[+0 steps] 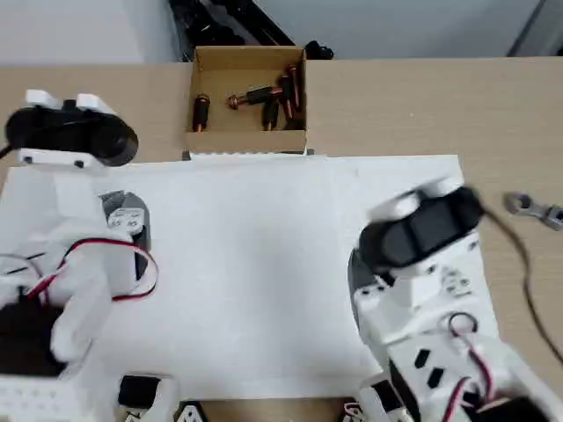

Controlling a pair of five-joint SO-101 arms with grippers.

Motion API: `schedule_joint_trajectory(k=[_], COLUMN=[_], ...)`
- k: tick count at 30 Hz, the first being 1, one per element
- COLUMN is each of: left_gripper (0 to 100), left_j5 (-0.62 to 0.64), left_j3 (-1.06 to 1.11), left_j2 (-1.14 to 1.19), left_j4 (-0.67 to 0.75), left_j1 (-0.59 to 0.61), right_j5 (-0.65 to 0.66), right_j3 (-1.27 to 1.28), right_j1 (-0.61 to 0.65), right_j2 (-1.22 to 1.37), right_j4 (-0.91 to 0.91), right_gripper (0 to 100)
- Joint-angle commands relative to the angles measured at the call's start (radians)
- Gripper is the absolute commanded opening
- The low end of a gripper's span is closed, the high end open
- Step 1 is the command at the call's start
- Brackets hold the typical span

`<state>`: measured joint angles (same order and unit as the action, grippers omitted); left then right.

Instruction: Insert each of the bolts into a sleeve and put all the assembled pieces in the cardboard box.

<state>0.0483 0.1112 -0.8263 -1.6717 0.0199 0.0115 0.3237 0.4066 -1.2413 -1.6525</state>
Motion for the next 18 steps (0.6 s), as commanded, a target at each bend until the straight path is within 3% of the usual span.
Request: schedule_joint_trajectory(k=[1, 8, 18], left_gripper=[0, 0, 0], left_j5=[-0.011, -0.106, -0.245], left_j3=[0.096, 0.46, 1.15], left_j2=[-0.008, -0.219, -0.77], left_j4=[0.089, 0.377, 0.709], left_j1=[0.009, 0.017, 0.247], right_j5=[0.118, 0.235, 0.241], right_j3=[0.175, 0.437, 0.545], right_j1=[-0.004, -0.125, -0.18], right_j2=[-0.176, -0.504, -0.567], right_j4=[0.074, 0.173, 0.173], right_gripper=[0.4, 0.4, 0.8])
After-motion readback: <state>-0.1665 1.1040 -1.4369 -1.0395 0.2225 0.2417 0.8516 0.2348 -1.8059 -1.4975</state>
